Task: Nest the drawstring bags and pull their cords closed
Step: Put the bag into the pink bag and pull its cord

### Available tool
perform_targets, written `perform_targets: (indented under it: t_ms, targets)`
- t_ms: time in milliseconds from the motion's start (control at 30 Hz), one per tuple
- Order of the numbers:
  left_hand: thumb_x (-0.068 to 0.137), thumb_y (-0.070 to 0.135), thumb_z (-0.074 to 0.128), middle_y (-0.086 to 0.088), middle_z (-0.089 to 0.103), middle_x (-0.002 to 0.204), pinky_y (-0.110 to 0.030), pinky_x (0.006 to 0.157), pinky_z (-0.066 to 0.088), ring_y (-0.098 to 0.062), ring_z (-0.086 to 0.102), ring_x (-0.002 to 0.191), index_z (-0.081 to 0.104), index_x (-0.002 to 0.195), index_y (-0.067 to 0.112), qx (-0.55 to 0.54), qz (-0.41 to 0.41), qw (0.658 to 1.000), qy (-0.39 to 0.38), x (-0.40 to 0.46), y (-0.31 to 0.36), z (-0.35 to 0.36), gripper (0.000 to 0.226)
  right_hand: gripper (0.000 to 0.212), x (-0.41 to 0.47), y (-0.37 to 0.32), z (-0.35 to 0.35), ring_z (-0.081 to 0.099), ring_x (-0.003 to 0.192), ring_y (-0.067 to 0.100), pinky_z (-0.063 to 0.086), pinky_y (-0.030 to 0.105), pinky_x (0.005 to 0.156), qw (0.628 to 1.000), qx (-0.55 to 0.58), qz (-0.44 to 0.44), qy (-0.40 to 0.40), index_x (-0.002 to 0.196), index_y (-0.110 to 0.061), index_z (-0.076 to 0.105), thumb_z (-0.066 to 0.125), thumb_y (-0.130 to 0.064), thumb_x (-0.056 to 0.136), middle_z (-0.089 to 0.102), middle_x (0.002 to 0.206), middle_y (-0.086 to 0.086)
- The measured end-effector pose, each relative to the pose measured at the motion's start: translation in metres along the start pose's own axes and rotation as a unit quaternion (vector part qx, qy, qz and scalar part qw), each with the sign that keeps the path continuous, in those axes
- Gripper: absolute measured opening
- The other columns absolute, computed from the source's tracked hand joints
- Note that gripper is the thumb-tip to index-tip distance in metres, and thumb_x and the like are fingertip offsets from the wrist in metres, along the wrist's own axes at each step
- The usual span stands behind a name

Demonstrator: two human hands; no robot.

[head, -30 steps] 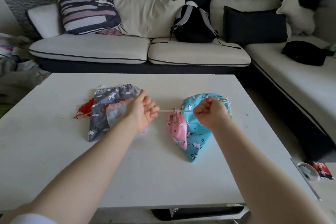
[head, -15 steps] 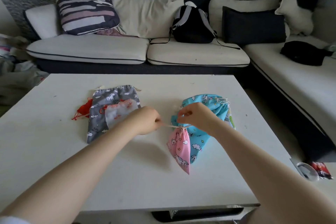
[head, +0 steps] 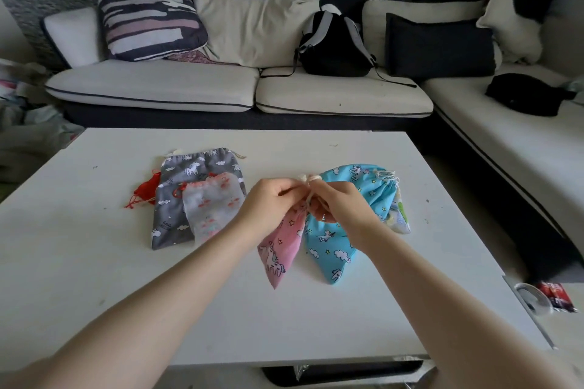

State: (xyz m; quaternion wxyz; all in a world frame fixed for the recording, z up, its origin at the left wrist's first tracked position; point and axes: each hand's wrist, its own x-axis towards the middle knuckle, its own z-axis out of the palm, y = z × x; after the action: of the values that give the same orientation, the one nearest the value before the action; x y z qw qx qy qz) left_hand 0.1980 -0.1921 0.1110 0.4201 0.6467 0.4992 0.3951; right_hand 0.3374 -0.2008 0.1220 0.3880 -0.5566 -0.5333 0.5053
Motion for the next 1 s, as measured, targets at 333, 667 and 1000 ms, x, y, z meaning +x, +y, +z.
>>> perform_targets:
  t_ms: [333, 667, 1000]
  targets:
    - [0.096, 0.014, 0.044, -0.007, 0.038, 0.064, -0.023, 0.061, 0.043, -0.012, 0.042, 0.056, 0.057, 0.071, 0.010, -0.217, -0.134, 0.961, -0.110, 0.007, 0.003, -0.001, 0.028, 0.019, 0.007, -0.007, -0.015, 0.039, 0.056, 0.016, 0.032, 0.025, 0.056, 0.999, 0.044, 0.002, 0.007, 0.067, -0.005, 0.061, 0.064, -0.014, 0.084, 0.046, 0.060, 0.005]
    - [0.097, 0.017, 0.029, -0.014, 0.052, 0.074, -0.035, 0.060, 0.025, -0.030, 0.048, 0.078, 0.033, 0.063, 0.011, 0.296, -0.042, 0.952, -0.072, 0.001, 0.008, 0.017, 0.035, 0.044, 0.002, -0.030, -0.017, 0.059, 0.064, 0.019, 0.057, 0.024, 0.067, 0.994, 0.100, -0.031, -0.035, 0.091, -0.002, 0.065, 0.030, 0.021, 0.080, 0.056, 0.068, 0.008]
    - [0.100, 0.028, 0.031, 0.001, 0.044, 0.064, -0.021, 0.052, 0.028, -0.011, 0.041, 0.058, 0.037, 0.063, 0.018, 0.229, -0.031, 0.965, -0.123, -0.001, 0.006, 0.007, 0.038, 0.062, 0.015, -0.033, -0.001, 0.061, 0.088, 0.013, 0.049, 0.012, 0.069, 0.980, -0.150, -0.110, -0.072, 0.129, -0.020, 0.053, 0.030, 0.016, 0.084, 0.067, 0.106, 0.006]
